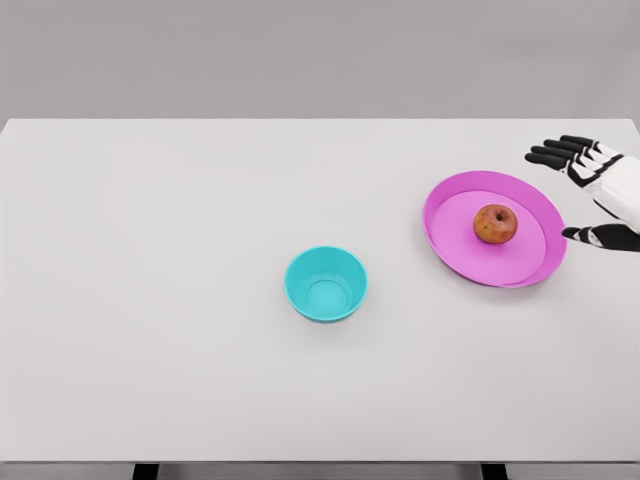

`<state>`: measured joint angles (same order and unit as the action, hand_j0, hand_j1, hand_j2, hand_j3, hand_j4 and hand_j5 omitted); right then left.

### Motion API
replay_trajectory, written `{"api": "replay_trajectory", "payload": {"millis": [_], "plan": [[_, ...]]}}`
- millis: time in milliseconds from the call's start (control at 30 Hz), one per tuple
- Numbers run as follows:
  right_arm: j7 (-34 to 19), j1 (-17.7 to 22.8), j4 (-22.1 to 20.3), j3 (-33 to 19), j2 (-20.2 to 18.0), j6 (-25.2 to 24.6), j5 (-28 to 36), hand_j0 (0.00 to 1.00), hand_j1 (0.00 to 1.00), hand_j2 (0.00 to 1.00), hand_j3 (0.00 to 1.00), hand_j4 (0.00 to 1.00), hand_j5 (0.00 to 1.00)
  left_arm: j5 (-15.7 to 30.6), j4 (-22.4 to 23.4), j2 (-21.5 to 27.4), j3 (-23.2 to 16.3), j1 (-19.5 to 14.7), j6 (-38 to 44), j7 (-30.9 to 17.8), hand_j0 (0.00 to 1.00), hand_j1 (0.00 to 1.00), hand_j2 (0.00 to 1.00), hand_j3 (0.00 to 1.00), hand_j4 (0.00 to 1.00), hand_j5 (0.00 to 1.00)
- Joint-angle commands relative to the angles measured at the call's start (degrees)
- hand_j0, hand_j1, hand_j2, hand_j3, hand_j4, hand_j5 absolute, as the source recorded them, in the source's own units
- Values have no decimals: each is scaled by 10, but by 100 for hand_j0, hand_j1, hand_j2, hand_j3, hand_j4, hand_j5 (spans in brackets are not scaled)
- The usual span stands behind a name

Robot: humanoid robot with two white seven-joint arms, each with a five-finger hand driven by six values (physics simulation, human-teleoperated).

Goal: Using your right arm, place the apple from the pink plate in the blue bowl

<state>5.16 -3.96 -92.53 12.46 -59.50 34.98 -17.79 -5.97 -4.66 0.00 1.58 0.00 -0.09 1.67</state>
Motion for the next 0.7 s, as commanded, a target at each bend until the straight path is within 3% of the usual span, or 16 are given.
{"api": "replay_trajectory", "payload": {"millis": [0,100,233,333,433,533,600,667], "plan": [[0,0,-1,2,-1,0,4,100,100,100,100,100,100,0,0,0,0,0,0,0,100,100,100,100,100,100],[0,-1,0,1,-2,0,5,100,100,100,100,100,100,0,0,0,0,0,0,0,100,100,100,100,100,100],[-7,-10,31,4,4,0,3,100,100,100,100,100,100,0,0,0,0,0,0,0,100,100,100,100,100,100],[-200,-51,32,5,7,0,3,100,100,100,100,100,100,0,0,0,0,0,0,0,100,100,100,100,100,100],[-338,-103,32,5,25,0,6,100,100,100,100,100,100,0,0,0,0,0,0,0,100,100,100,100,100,100],[-395,-138,37,5,39,0,7,100,100,100,100,100,100,0,0,0,0,0,0,0,100,100,100,100,100,100],[-402,-167,40,12,47,0,7,100,100,100,100,100,100,0,0,0,0,0,0,0,100,100,100,100,100,100],[-402,-220,60,60,65,-15,7,100,100,100,100,100,100,0,0,0,0,0,0,0,100,100,100,100,100,100]]}}
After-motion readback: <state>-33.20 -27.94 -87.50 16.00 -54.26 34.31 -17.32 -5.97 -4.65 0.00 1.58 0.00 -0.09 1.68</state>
